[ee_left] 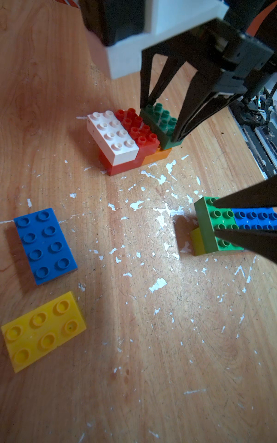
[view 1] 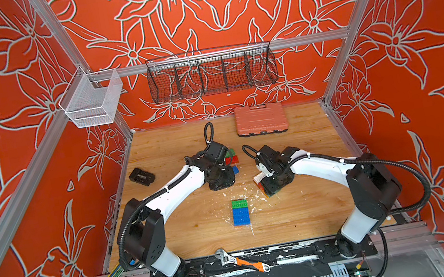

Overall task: Assemble a rectangle with lego
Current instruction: Assemble the lego brick with the lego brick.

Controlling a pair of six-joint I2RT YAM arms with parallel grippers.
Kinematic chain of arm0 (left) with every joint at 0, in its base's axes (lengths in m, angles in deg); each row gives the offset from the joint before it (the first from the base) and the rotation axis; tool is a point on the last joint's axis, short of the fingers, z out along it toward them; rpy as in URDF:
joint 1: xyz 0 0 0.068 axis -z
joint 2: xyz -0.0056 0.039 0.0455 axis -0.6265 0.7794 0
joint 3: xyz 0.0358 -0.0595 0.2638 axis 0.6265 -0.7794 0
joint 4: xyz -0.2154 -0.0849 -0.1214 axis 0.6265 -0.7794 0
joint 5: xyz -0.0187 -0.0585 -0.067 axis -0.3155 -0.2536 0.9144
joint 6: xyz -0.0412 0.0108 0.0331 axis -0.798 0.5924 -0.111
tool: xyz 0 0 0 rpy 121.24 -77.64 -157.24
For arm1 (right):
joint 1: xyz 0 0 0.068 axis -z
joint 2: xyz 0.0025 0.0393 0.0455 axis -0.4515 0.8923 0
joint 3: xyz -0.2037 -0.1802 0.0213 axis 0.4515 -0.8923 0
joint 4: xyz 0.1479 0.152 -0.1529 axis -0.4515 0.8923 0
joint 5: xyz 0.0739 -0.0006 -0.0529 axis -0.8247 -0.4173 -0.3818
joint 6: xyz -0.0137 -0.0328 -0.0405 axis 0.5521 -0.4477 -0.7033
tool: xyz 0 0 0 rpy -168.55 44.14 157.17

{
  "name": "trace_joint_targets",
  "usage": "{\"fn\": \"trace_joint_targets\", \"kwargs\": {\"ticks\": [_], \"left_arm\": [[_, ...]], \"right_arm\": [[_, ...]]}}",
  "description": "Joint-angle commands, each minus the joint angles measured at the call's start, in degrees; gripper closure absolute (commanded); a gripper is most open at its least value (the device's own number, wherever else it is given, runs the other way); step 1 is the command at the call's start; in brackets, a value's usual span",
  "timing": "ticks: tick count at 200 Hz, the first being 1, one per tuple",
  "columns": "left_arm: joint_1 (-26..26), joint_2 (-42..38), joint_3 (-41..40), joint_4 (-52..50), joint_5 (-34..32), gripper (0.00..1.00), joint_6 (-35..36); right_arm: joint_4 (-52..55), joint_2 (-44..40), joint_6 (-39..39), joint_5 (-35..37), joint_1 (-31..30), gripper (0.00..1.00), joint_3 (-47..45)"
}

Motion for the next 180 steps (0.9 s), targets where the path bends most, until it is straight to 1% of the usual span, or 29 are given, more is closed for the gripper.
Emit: {"fn": "trace_joint_targets", "kwargs": {"ticks": [1,110,180], "left_arm": [[0.4,-0.2,-0.1,-0.6,0.0,0.84,-0.5],[0.4,0.0,-0.3,-0.5,0.1,0.84,-0.3],[0.4,0.1,-0.3,-0.5,0.3,0.84,-0.3]], "right_arm": [[0.3,0.1,1.2,1.7,0.2,0.64,1.3],[0.2,-2.5,1.6,2.0,0.1,0.65,1.9],[0.6,0.1,1.2,2.1,0.2,0.64,3.3]]}}
